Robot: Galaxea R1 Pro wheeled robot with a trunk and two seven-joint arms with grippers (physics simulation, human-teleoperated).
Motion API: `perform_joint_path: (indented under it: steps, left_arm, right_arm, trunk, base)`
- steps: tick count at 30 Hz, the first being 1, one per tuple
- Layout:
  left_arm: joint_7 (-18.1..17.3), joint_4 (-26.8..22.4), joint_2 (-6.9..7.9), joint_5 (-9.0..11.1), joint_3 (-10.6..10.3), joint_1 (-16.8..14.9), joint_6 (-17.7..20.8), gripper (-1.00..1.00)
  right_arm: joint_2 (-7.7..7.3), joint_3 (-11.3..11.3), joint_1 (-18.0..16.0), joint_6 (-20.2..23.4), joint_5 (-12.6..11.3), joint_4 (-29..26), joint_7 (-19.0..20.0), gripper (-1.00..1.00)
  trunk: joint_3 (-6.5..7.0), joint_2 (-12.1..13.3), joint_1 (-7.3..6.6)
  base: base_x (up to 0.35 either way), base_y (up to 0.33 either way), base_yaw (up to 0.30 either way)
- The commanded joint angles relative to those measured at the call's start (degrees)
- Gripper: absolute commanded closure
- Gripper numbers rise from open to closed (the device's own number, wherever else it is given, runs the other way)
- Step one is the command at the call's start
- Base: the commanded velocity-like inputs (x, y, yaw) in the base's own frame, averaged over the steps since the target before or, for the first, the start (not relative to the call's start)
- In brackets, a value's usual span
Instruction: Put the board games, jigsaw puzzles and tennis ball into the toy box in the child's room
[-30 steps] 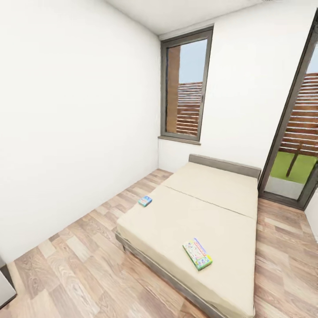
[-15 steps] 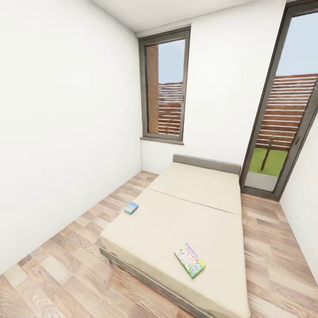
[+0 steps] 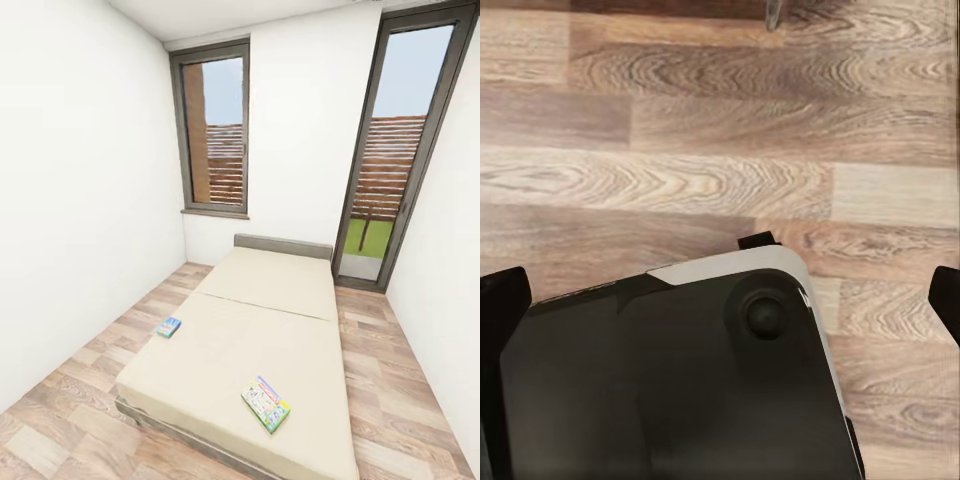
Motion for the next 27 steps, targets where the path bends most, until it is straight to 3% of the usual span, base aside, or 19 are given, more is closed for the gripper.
perform_joint_path:
  steps: [1,14,27]
  left_arm:
    - [0.2,0.0,0.02,-0.1,-0.1,0.0,-0.2,-1.0]
    - [0.2,0.0,0.04,-0.1,-0.1,0.0,-0.1,-1.0]
    - [0.2,0.0,-0.02,-0.2,-0.1,0.0,-0.2,-1.0]
  right_arm:
    - [0.04,-0.3,0.0,-0.2,-0.1,0.1,0.0,-1.0]
    - [0.04,-0.3,0.0,-0.2,-0.1,0.1,0.0,-1.0]
    - [0.12,-0.3,0.0,-0.1,0.0,0.1,0.0,-1.0]
  trunk:
    - [-0.02,0.0,0.04]
    - [-0.02,0.0,0.04]
    - [-0.02,0.0,0.04]
  base:
    - [0.168,0.037,-0.281]
    - [0.097,0.047,-0.281]
    - [-0.064,0.023,-0.281]
